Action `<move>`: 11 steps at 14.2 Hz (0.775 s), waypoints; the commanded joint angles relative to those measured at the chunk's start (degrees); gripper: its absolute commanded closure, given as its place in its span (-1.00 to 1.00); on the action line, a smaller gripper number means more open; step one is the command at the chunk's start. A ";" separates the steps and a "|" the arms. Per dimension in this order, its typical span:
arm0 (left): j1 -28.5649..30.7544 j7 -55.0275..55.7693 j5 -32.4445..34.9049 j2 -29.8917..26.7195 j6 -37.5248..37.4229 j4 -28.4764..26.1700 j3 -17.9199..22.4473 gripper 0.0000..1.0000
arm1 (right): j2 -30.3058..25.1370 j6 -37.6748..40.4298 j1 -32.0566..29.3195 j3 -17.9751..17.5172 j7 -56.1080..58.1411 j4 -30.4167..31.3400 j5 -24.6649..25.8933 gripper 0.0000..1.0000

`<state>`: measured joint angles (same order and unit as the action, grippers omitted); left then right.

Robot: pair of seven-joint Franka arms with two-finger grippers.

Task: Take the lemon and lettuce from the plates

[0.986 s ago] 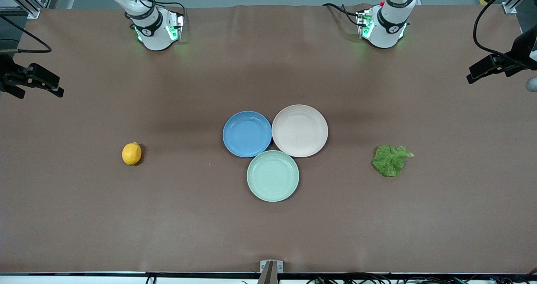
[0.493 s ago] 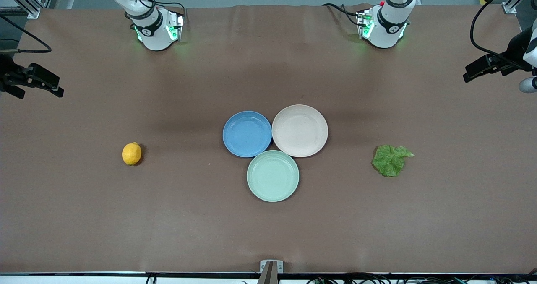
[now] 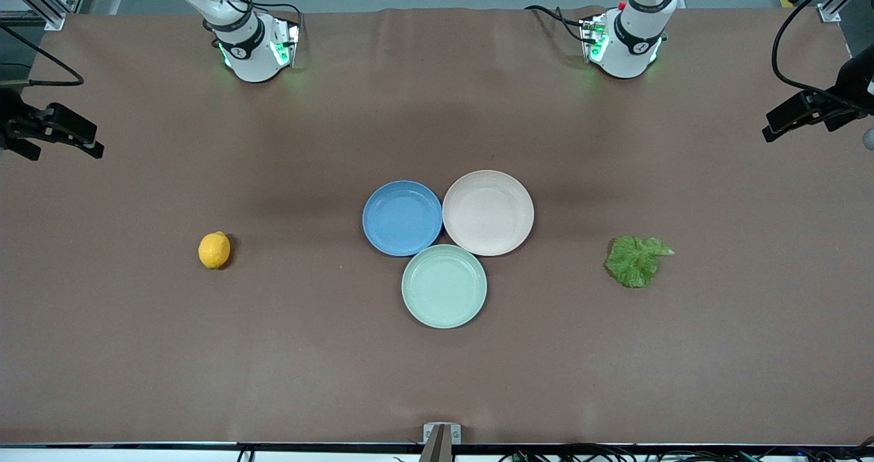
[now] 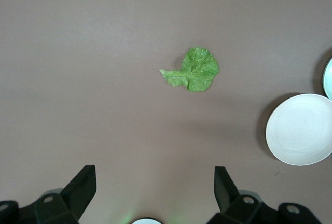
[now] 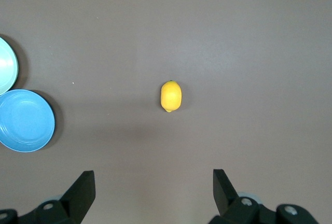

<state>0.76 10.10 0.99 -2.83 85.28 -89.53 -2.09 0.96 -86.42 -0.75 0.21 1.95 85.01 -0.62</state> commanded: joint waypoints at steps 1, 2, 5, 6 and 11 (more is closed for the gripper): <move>-0.32 -0.87 0.07 -1.21 -0.11 0.41 -0.46 -1.00 | 0.71 0.38 -0.48 -0.39 0.51 -1.25 0.18 -1.00; -0.32 -0.87 -0.11 -1.13 -0.20 0.41 -1.24 -1.00 | 0.71 0.38 -0.48 -0.39 0.51 -1.25 0.18 -1.00; -0.14 -0.52 -0.20 -1.22 -0.47 0.41 -1.95 -1.00 | 0.71 0.38 -0.48 -0.39 0.51 -1.25 0.18 -1.00; -0.14 -0.52 -0.28 -1.22 -0.47 0.41 -2.04 -1.00 | 0.71 0.38 -0.48 -0.39 0.51 -1.25 0.18 -1.00; -1.11 -1.04 0.06 -3.05 2.78 -3.71 -2.92 -1.00 | 0.71 0.38 -0.48 -0.39 0.51 -1.25 0.18 -1.00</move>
<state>-0.13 10.08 0.98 -3.50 86.39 -90.04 -4.50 0.97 -86.42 -0.75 0.21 1.95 85.00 -0.62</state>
